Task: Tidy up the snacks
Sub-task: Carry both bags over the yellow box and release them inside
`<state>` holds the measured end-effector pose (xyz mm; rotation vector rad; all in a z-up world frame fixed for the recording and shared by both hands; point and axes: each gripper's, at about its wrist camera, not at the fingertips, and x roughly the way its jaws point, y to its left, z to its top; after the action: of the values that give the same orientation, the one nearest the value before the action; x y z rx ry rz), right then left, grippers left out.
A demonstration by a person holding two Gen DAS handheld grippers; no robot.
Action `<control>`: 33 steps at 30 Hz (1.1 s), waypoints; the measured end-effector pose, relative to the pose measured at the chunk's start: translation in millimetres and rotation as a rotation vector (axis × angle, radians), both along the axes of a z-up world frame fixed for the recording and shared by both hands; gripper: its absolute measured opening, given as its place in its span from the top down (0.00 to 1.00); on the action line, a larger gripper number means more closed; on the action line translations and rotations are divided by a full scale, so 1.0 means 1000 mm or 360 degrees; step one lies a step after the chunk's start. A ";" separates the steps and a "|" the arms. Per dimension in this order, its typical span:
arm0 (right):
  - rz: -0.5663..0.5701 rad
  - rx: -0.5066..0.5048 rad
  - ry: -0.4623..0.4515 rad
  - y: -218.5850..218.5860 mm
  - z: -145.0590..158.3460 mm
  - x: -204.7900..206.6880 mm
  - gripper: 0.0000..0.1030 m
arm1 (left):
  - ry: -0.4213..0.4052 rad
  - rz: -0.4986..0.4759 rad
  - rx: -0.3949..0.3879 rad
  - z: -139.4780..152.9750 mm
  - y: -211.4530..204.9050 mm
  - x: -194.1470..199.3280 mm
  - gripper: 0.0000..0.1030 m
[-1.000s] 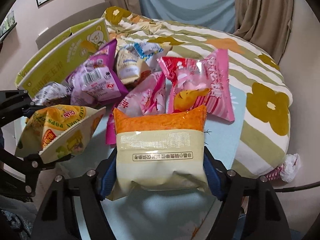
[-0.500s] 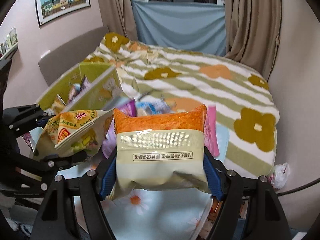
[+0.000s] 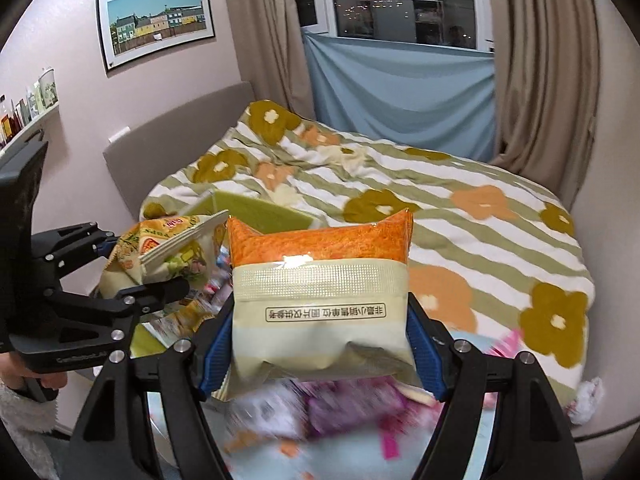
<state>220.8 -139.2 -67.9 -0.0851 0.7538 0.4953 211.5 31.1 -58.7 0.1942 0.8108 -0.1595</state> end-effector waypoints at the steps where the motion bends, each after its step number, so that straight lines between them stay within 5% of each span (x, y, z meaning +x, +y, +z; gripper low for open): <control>1: 0.0006 0.0007 0.0004 0.011 0.000 0.005 0.30 | 0.0006 0.0009 0.0003 -0.001 0.012 0.007 0.45; 10: -0.0040 0.0044 0.0084 0.103 -0.011 0.057 0.30 | 0.0143 0.0008 -0.0041 -0.029 0.108 0.084 0.45; 17: -0.0201 0.0022 0.0218 0.137 -0.043 0.087 0.30 | 0.0285 -0.0070 -0.0059 -0.071 0.132 0.134 0.45; 19: -0.0237 0.0025 0.0252 0.139 -0.050 0.091 0.30 | 0.0313 -0.0073 -0.0084 -0.079 0.135 0.141 0.41; 22: -0.0292 0.0022 0.0294 0.142 -0.057 0.096 0.30 | 0.0309 -0.0042 -0.0121 -0.083 0.142 0.145 0.01; 33: -0.0310 0.0043 0.0324 0.146 -0.053 0.105 0.30 | 0.0284 0.0038 -0.0171 -0.070 0.154 0.100 0.00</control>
<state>325.9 6.3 -121.1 0.0650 0.9441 0.3312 311.9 185.4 -129.0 0.0692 0.9790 -0.1992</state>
